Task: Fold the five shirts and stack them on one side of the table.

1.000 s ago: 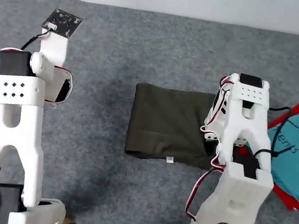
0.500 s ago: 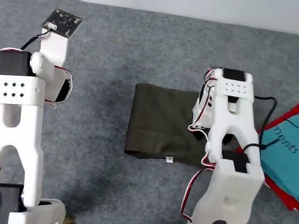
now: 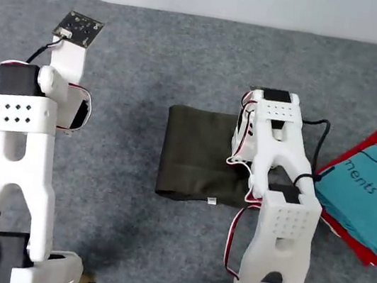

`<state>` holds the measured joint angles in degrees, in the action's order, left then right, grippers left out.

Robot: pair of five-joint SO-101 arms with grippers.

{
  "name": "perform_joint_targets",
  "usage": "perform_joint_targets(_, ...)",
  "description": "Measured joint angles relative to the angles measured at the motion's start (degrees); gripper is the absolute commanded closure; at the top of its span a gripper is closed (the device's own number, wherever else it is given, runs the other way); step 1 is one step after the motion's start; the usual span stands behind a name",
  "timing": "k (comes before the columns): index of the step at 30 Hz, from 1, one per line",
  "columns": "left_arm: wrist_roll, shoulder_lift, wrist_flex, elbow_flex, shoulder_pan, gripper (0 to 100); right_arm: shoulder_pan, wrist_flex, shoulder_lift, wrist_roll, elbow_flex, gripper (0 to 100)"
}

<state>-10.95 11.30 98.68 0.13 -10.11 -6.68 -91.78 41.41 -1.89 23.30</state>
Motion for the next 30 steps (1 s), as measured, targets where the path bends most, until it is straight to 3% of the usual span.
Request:
perform_joint_targets(7, -0.1, 0.0, 0.0, 0.0, 0.0, 99, 0.0, -3.1, 0.5, 5.1, 8.9, 98.9)
perform_joint_targets(22, -0.2, 0.0, 0.0, 0.0, 0.0, 99, 1.2, 21.6, 3.9, 45.0, 16.4, 95.7)
perform_joint_targets(27, -0.2, 0.0, 0.0, 0.0, 0.0, 99, 1.2, 20.6, 4.1, 46.7, 16.4, 80.1)
perform_joint_targets(30, -0.2, 0.0, 0.0, 0.0, 0.0, 99, 1.2, 20.1, 4.0, 40.7, 16.4, 77.2)
